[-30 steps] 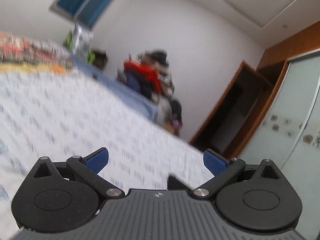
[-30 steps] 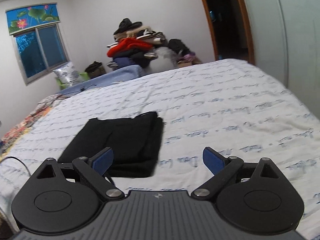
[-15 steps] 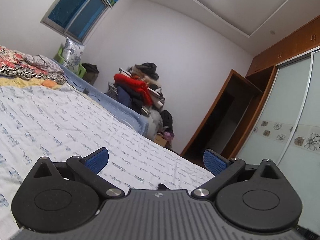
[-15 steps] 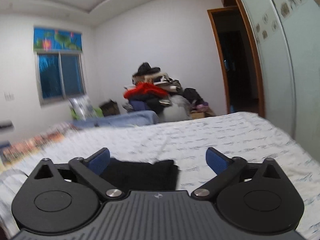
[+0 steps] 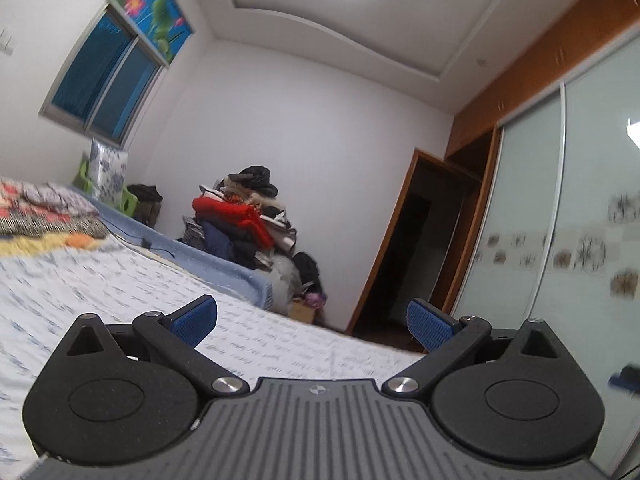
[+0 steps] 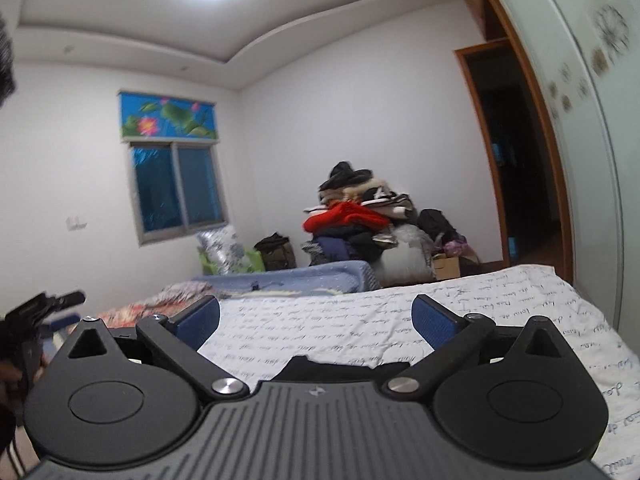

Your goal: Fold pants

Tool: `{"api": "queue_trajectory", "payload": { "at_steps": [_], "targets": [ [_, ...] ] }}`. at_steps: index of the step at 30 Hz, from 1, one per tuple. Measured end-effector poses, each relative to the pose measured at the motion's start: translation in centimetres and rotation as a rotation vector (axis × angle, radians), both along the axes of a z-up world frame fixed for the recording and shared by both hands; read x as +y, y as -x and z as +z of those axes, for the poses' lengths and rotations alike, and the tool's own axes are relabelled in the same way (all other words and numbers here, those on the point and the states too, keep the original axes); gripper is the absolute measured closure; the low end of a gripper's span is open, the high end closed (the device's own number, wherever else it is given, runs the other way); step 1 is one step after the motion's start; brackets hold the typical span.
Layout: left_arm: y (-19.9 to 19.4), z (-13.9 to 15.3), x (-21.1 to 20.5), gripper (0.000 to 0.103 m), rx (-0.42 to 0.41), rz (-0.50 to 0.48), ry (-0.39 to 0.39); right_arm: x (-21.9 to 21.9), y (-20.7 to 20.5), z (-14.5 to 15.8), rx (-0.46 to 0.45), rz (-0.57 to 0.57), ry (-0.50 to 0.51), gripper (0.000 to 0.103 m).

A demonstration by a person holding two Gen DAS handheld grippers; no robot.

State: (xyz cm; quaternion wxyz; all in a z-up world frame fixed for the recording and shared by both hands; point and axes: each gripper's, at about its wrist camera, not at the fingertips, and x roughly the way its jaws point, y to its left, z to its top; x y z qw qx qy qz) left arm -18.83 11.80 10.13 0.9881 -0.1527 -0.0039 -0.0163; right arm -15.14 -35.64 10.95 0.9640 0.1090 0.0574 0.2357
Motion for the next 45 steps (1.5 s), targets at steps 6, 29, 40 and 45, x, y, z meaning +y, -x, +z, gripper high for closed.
{"api": "queue_trajectory", "payload": {
  "at_steps": [6,29,40,45],
  "targets": [
    [1.1,-2.4,-5.0,0.001,0.188,-0.062,-0.164,3.7,2.3,-2.7,0.099,-0.024,0.027,0.000],
    [-8.8,-18.3,-15.2,0.000,0.605,-0.048,-0.252,14.0,-4.3,-19.8,0.513,-0.302,0.317,0.000],
    [-8.9,-19.0,-15.8,0.000,0.595,-0.030,-0.337,13.9,-3.4,-20.4,0.426,-0.320,0.307,0.000],
    [-9.0,-19.0,-15.9,0.000,0.604,-0.032,-0.341,13.9,-3.4,-20.5,0.418,-0.321,0.304,0.000]
  ]
}}
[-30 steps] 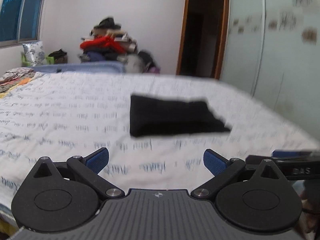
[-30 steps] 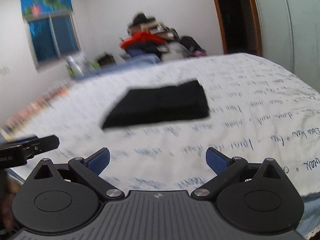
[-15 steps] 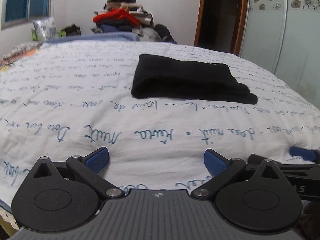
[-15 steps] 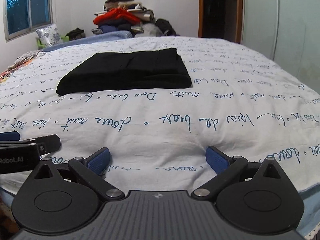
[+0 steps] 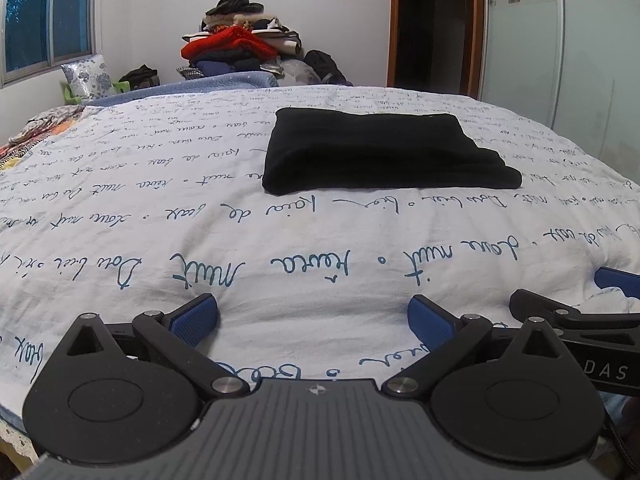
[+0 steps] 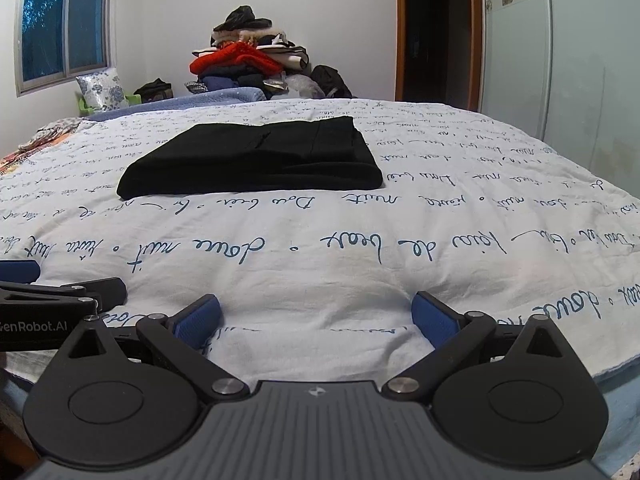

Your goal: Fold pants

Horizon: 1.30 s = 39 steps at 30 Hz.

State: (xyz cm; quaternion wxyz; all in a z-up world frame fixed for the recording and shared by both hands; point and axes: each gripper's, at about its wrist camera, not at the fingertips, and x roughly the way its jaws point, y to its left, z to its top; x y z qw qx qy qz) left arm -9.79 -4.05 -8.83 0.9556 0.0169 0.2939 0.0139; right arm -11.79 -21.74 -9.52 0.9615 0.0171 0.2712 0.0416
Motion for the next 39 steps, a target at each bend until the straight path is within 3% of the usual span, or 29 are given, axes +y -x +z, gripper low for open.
{"api": "queue_trajectory", "payload": {
  "at_steps": [39],
  "targets": [
    [-0.39,0.10,-0.09,0.000,0.024,0.011,0.015,-0.03,0.07,-0.09,-0.005,0.001,-0.002,0.000]
  ]
}}
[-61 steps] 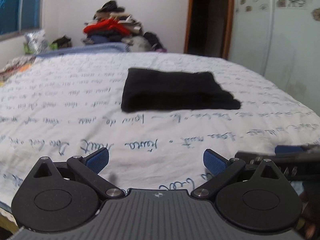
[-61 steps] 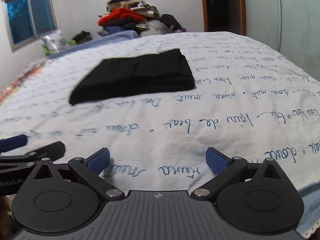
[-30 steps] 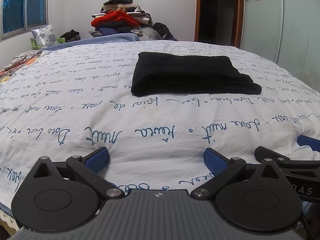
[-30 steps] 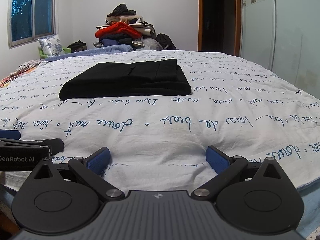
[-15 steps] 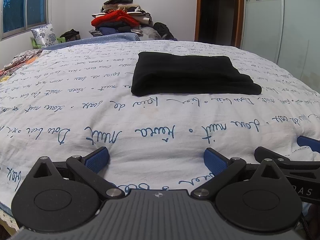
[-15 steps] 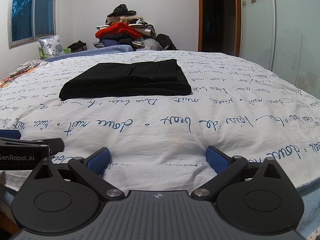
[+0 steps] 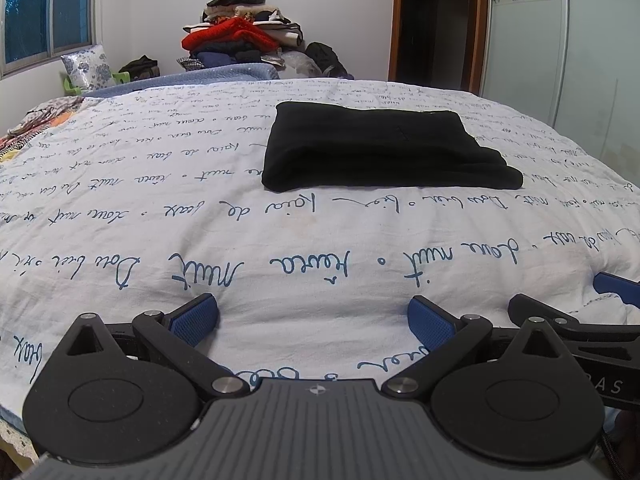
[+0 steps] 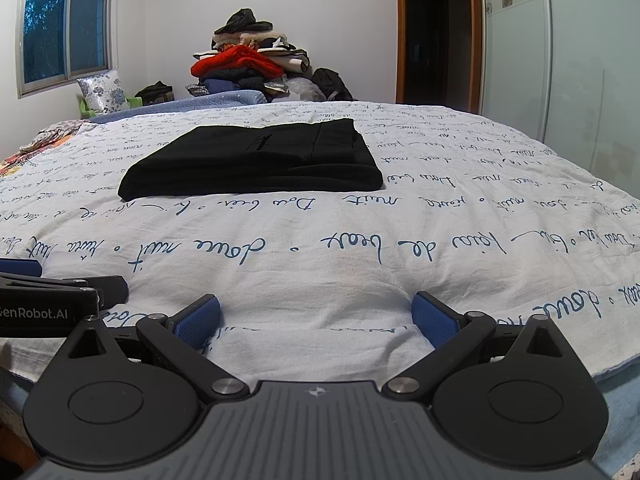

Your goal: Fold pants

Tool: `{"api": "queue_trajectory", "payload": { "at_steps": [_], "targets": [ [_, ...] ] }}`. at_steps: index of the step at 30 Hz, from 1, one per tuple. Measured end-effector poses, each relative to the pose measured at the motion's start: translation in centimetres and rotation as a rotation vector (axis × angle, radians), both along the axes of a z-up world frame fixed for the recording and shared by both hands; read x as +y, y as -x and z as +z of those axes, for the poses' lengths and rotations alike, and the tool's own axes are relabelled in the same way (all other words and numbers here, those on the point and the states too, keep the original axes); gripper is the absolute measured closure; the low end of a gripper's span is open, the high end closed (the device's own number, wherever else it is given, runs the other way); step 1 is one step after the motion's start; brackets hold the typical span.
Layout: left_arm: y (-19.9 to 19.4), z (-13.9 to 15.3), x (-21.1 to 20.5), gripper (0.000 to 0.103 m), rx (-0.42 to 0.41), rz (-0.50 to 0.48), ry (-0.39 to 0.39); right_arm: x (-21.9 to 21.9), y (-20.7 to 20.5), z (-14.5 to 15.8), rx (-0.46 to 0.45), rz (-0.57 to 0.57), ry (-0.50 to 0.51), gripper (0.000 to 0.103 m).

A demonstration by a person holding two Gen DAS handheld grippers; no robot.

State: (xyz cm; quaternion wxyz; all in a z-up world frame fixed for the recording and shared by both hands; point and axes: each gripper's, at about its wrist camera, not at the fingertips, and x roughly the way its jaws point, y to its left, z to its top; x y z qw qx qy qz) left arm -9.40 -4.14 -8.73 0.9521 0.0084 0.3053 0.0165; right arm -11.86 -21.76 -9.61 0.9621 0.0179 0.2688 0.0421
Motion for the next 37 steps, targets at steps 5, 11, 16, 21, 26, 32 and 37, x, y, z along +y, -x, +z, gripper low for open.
{"api": "queue_trajectory", "payload": {
  "at_steps": [5,11,16,21,26,32,37],
  "targets": [
    [0.00,0.02,-0.01,0.000,0.000,0.001,0.000,0.01,0.00,-0.01,0.000,0.000,0.000,0.000],
    [-0.02,0.08,0.15,0.000,-0.002,-0.005,0.011,0.03,0.00,-0.02,0.000,0.000,0.000,0.000],
    [0.05,0.12,0.33,0.001,-0.008,-0.003,0.021,0.04,-0.01,-0.02,0.002,0.000,0.000,0.000],
    [0.11,0.11,0.13,0.001,-0.008,-0.005,0.006,0.00,-0.19,0.16,0.018,0.004,0.001,0.000],
    [0.03,0.11,0.18,0.001,-0.002,-0.005,0.005,-0.05,-0.35,0.21,0.015,0.006,0.000,0.000],
    [-0.03,0.12,0.24,0.001,0.002,-0.006,0.001,-0.02,-0.38,0.20,0.013,0.005,0.000,0.000],
    [-0.28,0.19,0.34,0.000,0.018,-0.009,0.002,-0.13,-0.47,0.25,0.012,0.005,0.000,0.000]
  ]
}}
